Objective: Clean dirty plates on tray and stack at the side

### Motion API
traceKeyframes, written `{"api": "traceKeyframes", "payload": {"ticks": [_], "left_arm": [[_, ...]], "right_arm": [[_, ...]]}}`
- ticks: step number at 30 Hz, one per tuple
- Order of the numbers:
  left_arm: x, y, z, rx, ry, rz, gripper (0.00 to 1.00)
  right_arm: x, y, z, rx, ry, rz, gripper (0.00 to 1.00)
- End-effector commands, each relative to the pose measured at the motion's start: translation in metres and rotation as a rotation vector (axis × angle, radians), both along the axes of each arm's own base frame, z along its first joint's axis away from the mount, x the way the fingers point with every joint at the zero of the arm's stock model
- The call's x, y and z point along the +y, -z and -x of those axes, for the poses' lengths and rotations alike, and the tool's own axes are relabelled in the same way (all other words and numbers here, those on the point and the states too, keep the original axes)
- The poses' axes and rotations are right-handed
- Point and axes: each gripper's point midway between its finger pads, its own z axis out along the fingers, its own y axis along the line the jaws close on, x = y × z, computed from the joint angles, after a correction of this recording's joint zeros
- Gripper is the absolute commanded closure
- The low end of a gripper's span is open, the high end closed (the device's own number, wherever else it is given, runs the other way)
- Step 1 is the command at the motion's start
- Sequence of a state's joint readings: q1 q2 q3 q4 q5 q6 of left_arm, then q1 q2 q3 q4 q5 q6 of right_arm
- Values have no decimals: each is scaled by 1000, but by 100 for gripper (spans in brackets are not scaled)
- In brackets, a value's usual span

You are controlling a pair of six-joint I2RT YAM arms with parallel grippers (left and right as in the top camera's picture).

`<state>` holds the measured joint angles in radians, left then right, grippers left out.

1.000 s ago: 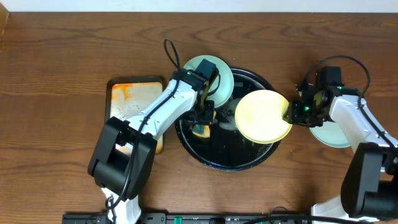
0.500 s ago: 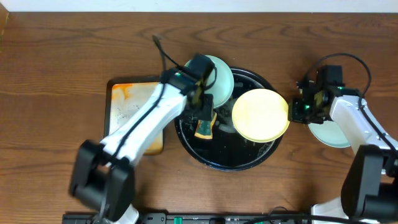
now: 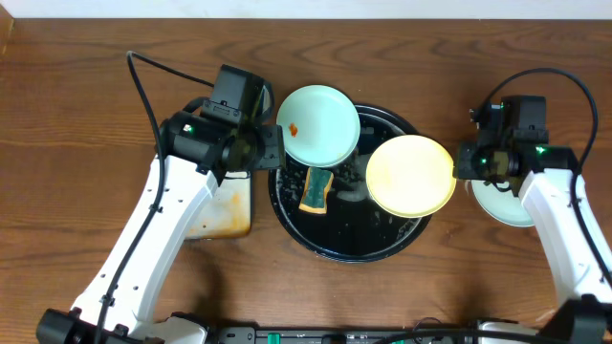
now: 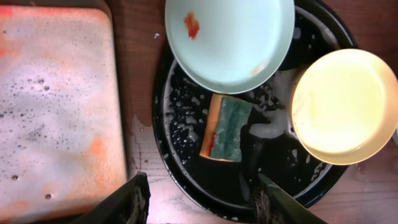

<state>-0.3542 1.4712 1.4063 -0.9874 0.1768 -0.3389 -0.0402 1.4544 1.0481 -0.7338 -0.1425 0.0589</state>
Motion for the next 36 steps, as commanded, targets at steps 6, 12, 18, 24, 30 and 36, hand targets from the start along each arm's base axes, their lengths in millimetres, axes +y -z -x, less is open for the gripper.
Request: {"api": "traceKeyframes", "payload": {"ticks": [6, 12, 18, 24, 30, 36], "left_arm": [[4, 0, 2, -1, 6, -19, 46], [5, 1, 2, 4, 6, -21, 45], [5, 1, 3, 5, 6, -21, 45], [5, 1, 3, 6, 6, -21, 45], [5, 2, 4, 9, 6, -23, 45], [6, 3, 6, 19, 6, -26, 45]], "right_arm": [[-3, 30, 12, 117, 3, 34, 78], [0, 62, 6, 174, -34, -40, 49], [6, 74, -1, 178, -46, -192, 54], [8, 94, 0, 223, -41, -207, 69], [7, 91, -10, 186, -14, -221, 99], [4, 81, -12, 160, -22, -198, 99]]}}
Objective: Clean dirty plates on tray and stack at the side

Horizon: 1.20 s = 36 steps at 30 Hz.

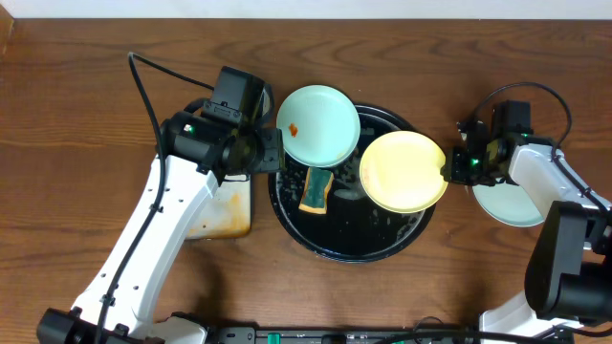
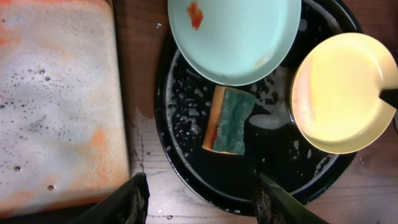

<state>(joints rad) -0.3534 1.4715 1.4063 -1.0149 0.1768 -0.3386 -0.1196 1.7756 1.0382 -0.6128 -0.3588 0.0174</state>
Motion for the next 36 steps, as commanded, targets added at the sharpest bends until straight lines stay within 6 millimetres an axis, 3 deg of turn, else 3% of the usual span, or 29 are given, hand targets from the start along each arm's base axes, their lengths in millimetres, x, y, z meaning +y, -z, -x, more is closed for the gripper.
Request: {"api": "traceKeyframes", "payload": {"ticks": [1, 8, 12, 17, 25, 29, 36], "left_arm": [[4, 0, 0, -7, 7, -17, 45], [4, 0, 0, -6, 7, -17, 45], [4, 0, 0, -6, 7, -17, 45], [4, 0, 1, -5, 7, -17, 45], [5, 1, 3, 7, 7, -22, 45], [5, 2, 5, 13, 7, -24, 45], [5, 2, 5, 12, 7, -23, 45]], "right_arm": [[-5, -15, -3, -37, 10, 19, 99], [-16, -71, -10, -199, 28, 126, 99], [-15, -105, -3, -281, 20, 263, 99], [-16, -123, 8, -306, 23, 498, 99], [6, -150, 12, -414, -30, 850, 99], [24, -163, 15, -481, -70, 952, 99], [39, -192, 18, -595, -71, 1117, 99]]}}
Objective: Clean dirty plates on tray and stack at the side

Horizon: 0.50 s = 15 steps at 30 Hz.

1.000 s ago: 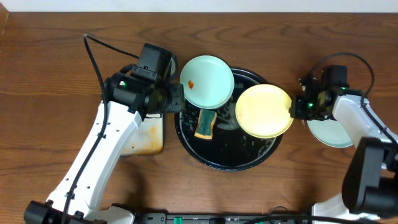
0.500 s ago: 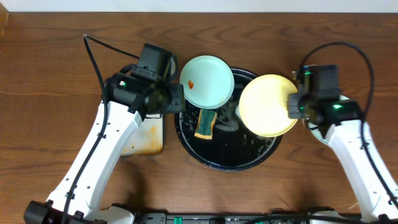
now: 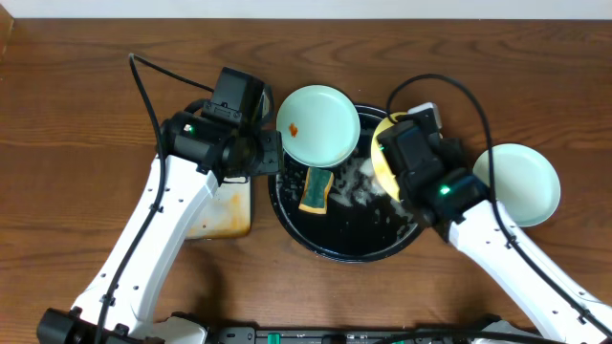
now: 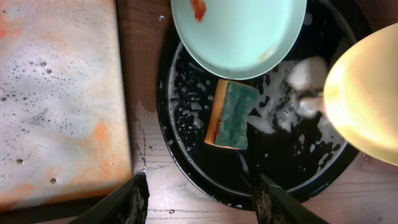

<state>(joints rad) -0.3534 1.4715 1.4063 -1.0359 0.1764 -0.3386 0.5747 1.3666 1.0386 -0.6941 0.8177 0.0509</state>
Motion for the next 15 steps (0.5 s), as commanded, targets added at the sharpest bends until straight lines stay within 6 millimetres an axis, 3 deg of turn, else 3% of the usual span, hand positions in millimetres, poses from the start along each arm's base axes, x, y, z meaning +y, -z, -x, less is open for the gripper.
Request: {"api": "traceKeyframes", "payload": {"ticks": [1, 15], "left_arm": [[4, 0, 0, -8, 7, -16, 45], [3, 0, 0, -7, 8, -16, 45]], "right_arm": [[-8, -30, 2, -120, 57, 128, 99], [17, -55, 15, -225, 18, 245, 99]]}}
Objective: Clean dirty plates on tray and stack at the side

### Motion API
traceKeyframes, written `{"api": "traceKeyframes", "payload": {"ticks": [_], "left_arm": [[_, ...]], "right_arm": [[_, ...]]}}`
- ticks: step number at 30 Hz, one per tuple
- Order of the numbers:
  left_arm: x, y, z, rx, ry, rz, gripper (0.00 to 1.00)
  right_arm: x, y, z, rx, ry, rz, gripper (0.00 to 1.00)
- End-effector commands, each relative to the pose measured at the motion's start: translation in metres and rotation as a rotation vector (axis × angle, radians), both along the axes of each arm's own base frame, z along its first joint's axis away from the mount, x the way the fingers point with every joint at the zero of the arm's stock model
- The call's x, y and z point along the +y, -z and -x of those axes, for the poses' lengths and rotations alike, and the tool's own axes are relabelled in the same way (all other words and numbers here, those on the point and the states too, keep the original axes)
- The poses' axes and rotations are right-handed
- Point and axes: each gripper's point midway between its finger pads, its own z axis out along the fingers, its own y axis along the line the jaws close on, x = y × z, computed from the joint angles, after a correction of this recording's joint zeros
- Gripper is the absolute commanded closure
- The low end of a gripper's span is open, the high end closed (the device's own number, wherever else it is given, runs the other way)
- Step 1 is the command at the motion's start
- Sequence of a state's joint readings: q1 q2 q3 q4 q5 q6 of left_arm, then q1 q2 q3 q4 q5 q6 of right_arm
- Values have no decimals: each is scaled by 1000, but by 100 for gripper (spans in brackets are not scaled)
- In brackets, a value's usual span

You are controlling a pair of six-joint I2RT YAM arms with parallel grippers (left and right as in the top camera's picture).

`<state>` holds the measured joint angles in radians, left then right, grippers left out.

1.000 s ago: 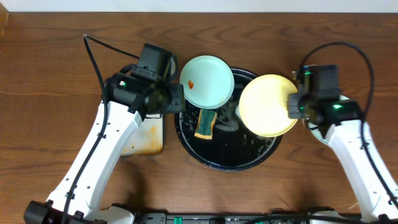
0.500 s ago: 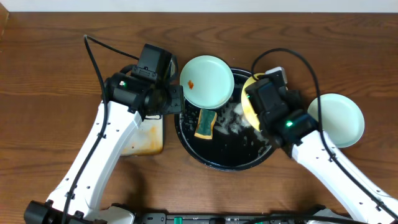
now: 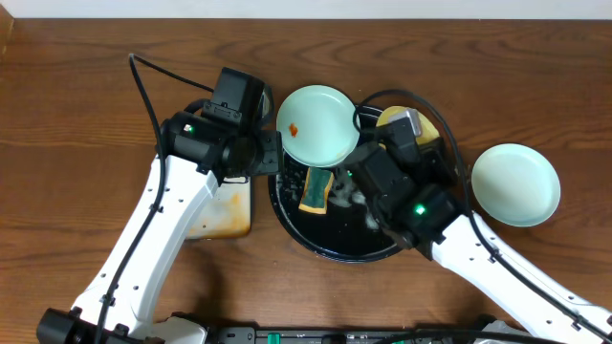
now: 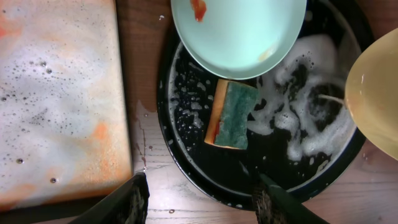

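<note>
A black round tray [image 3: 287, 215] holds white foam [image 4: 298, 106] and an orange-green sponge [image 4: 231, 116]. A pale green plate [image 3: 317, 124] with a red smear [image 4: 198, 7] rests on the tray's far left rim. The yellow plate [image 4: 379, 93] hangs tilted over the tray's right side, and my right arm [image 3: 411, 205] covers most of it from overhead. The right gripper's fingers are hidden under the arm, evidently shut on that plate. My left gripper [image 4: 202, 205] stands open at the tray's left edge, with nothing in it.
A clean pale green plate [image 3: 516, 183] lies on the wooden table to the right of the tray. A sudsy rectangular pan with orange stains [image 4: 56, 99] sits left of the tray, under my left arm. A black cable [image 3: 143, 81] runs along the back left.
My right arm has reached further left across the tray, and the yellow plate has shifted a little to the right. Much more foam is spread over the tray's right half. The left arm has not moved.
My right gripper first held the yellow plate at the tray's right edge, the arm covering the clean green plate. Then the plate sat a little further in over the tray. Later the arm lay across the tray, the green plate uncovered, and foam appeared and has now spread.
</note>
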<state>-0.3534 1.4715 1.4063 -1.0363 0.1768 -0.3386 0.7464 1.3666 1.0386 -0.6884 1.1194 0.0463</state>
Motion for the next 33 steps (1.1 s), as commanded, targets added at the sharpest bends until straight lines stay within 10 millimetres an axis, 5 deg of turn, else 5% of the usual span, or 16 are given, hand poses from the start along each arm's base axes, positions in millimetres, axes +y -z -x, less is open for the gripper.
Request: {"api": "traceKeyframes", "payload": {"ticks": [1, 20, 29, 33], "left_arm": [[3, 0, 0, -8, 7, -16, 45], [3, 3, -1, 1, 11, -22, 44], [4, 25, 2, 64, 22, -48, 44], [6, 33, 7, 87, 24, -56, 44]], "right_arm": [[-3, -18, 3, -69, 28, 44, 99], [-5, -20, 4, -75, 35, 54, 99], [-4, -19, 3, -72, 34, 46, 99], [0, -1, 0, -15, 13, -71, 99]]}}
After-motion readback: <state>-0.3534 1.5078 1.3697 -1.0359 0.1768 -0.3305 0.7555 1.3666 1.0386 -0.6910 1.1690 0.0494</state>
